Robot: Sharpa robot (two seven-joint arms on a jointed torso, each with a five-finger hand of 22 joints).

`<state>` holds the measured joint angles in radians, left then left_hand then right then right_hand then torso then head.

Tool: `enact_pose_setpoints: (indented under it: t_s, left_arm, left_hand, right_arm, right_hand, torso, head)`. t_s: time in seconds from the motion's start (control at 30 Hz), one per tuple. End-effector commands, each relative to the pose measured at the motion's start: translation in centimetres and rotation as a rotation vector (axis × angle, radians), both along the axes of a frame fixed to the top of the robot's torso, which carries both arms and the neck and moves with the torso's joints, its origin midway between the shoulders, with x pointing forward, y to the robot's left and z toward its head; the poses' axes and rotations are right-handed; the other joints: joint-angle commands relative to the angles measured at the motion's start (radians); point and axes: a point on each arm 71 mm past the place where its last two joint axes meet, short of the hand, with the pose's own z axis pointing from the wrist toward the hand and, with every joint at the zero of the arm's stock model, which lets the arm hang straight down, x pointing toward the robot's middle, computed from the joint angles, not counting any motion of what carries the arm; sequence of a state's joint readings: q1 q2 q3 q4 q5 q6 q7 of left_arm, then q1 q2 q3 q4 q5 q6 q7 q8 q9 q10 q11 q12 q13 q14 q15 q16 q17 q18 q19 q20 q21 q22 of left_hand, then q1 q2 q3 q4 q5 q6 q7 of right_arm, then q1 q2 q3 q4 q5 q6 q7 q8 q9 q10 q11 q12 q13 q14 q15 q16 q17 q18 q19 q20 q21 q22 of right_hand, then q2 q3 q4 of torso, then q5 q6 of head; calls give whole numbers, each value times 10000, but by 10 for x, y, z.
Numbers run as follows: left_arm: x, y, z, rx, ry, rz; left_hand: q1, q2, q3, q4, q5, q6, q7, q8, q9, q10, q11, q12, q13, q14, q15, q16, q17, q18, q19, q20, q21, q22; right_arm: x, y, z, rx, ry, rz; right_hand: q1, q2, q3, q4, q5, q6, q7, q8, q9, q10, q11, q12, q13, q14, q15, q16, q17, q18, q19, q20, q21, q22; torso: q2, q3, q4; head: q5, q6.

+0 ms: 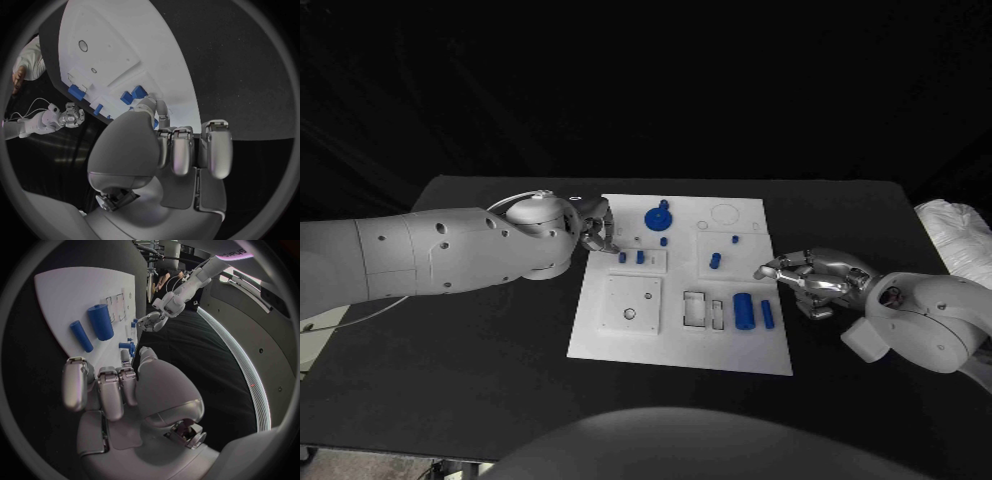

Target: Assemble the parts on the task board

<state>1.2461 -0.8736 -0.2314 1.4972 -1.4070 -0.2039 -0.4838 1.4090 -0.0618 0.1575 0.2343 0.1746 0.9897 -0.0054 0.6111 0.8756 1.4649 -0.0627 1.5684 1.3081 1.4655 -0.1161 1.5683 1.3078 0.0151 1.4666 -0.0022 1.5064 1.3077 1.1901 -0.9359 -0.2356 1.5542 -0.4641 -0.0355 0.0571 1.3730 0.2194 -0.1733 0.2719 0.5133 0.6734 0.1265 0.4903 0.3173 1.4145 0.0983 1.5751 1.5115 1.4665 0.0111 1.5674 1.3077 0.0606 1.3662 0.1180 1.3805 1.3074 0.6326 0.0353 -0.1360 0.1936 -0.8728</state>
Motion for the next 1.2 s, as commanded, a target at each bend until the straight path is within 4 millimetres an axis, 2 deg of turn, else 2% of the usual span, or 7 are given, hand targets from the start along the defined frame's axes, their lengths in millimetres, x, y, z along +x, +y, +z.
enact_pose_setpoints:
  t_s: [0.03,0.33,0.5,0.53,0.73,0.97,1.2]
  left_arm:
    - [0,-3,4,-587,-549,-362]
    - [-3,-4,16,-1646,-1841,-1378]
    - [-7,-6,21,-2158,-2251,-2053]
    - [-7,-6,21,-2185,-2241,-2119]
    - [-9,-6,19,-2062,-1963,-2284]
    - [-9,-4,16,-1436,-1718,-2384]
    - [-10,-1,14,-827,-1610,-2437]
  left_hand:
    - [119,34,25,-7,49,-66,3,-42,1,1059,-18,24,2627,1053,20,25,2630,26,716,16,-55,2395]
    - [31,14,-6,198,-159,-68,17,-34,35,1059,-3,24,2627,1053,47,25,2630,28,710,40,-67,2392]
    - [-449,-71,-295,580,-1151,16,22,52,132,1059,11,24,2627,1053,62,25,2630,29,708,61,-73,2393]
    - [-555,-96,-361,590,-1223,20,26,57,142,1059,12,24,2627,1053,64,25,2630,30,705,62,-78,2391]
    - [-802,-338,-607,577,-1267,30,15,66,171,1059,5,24,2627,1053,58,25,2630,39,684,56,-118,2379]
    - [-501,-684,-699,560,-1268,119,-30,104,209,1059,-36,24,2627,1053,22,25,2630,30,700,24,-82,2391]
    - [-160,-764,-670,546,-1264,180,-58,133,238,1059,-75,24,2627,1053,-3,25,2630,33,693,1,-95,2387]
  right_arm:
    - [-1,1,0,55,-3,179]
    - [-1,0,-1,49,-2,149]
    - [-2,0,-1,47,17,149]
    - [-2,0,-1,46,20,148]
    - [-2,-1,-2,37,40,145]
    - [-2,0,-2,35,58,159]
    - [-3,-1,-2,34,71,167]
  right_hand:
    - [114,79,62,22,21,-53,6,-43,-10,1563,-500,-43,593,1043,-91,34,2631,-27,48,-23,19,1867]
    - [116,79,66,21,22,-53,5,-42,-10,1563,-499,-43,593,1043,-91,34,2631,-26,46,-23,16,1866]
    - [116,79,66,21,22,-53,5,-42,-10,1563,-499,-43,593,1043,-91,34,2631,-26,46,-23,16,1866]
    - [116,79,66,21,22,-53,5,-42,-10,1563,-499,-43,593,1043,-91,34,2631,-26,46,-23,16,1866]
    - [116,79,66,21,22,-53,5,-42,-10,1563,-499,-43,593,1043,-91,34,2631,-26,46,-23,16,1866]
    - [116,79,66,21,22,-53,5,-42,-10,1563,-499,-43,593,1043,-91,34,2631,-26,46,-23,16,1866]
    - [116,79,66,21,22,-53,5,-42,-10,1563,-499,-43,593,1043,-91,34,2631,-26,46,-23,16,1866]
  torso:
    - [-1,-1,-7]
    - [2,-1,7]
    - [10,-5,0]
    - [7,-5,-2]
    - [10,5,2]
    - [9,6,10]
    - [9,2,-2]
  head:
    - [-9,2]
    - [-53,2]
    - [-45,2]
    - [-42,2]
    - [-36,2]
    - [-25,2]
    - [-5,2]
